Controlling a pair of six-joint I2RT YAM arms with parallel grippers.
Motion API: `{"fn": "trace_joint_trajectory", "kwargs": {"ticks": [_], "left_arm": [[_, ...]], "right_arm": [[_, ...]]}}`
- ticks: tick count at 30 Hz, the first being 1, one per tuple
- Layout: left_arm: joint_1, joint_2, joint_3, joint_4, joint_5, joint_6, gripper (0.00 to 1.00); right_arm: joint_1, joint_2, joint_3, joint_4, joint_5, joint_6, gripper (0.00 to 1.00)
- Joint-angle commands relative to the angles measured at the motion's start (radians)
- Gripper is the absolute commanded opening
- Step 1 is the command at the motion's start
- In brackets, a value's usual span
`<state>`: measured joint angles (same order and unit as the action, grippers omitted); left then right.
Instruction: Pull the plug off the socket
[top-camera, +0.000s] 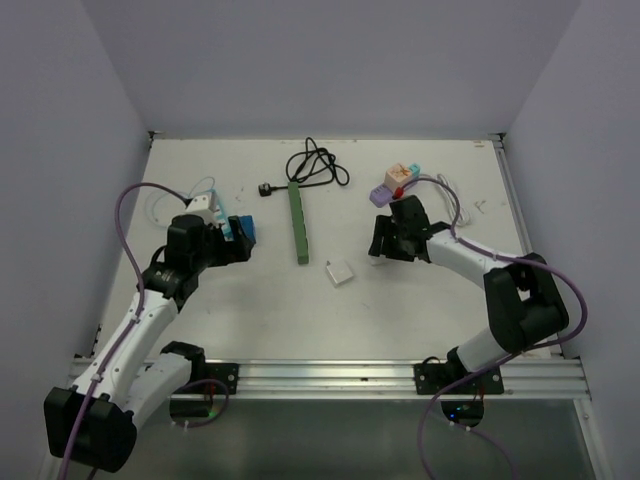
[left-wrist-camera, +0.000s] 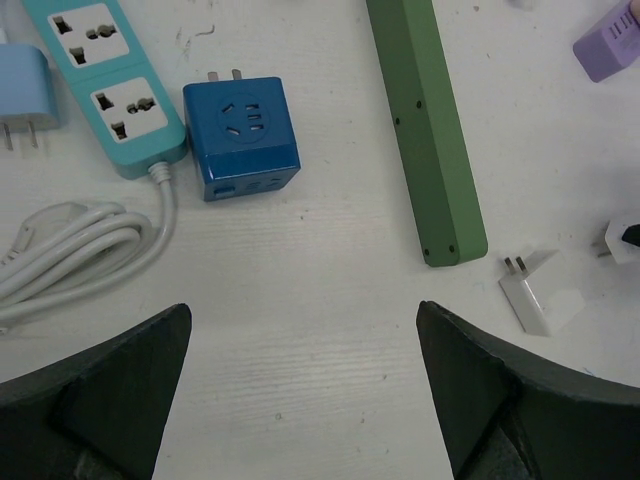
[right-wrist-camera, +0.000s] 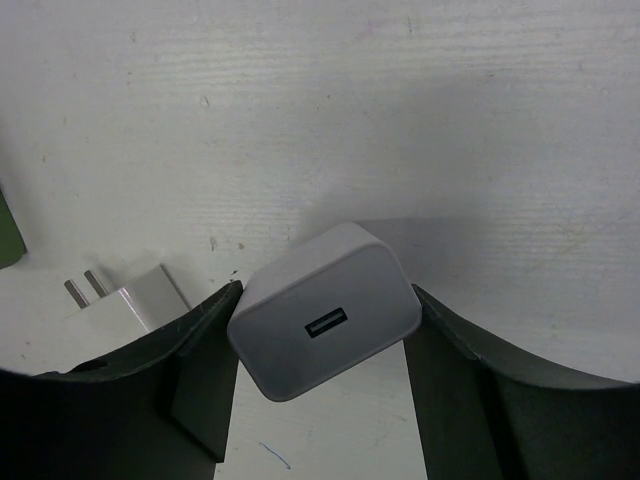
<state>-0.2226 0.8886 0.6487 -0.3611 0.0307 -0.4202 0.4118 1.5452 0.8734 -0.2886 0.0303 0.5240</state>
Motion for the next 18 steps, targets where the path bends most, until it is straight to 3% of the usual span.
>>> {"fn": "trace_joint_trajectory", "kwargs": {"ticks": [1, 6, 9, 18], "left_arm": [[0.008, -0.033, 0.038, 0.007, -0.002, 0.066, 0.98], [0.008, -0.045, 0.016, 0.024, -0.026, 0.074, 0.98], [0.008, -0.033, 0.029, 0.010, -0.064, 0.074, 0.98], [0.011, -0.039, 0.032, -0.010, -0.181, 0.052, 0.98]], "right_arm": [[0.010, -0.004, -0.013, 0.086, -0.059, -0.013, 0.42], [0.088, 0.047, 0.013, 0.094, -0.049, 0.001, 0.26], [0.177, 0.084, 0.038, 0.092, -0.033, 0.027, 0.22], [0.378, 0.274, 0.202, 0.154, 0.008, 0.154, 0.20]]}}
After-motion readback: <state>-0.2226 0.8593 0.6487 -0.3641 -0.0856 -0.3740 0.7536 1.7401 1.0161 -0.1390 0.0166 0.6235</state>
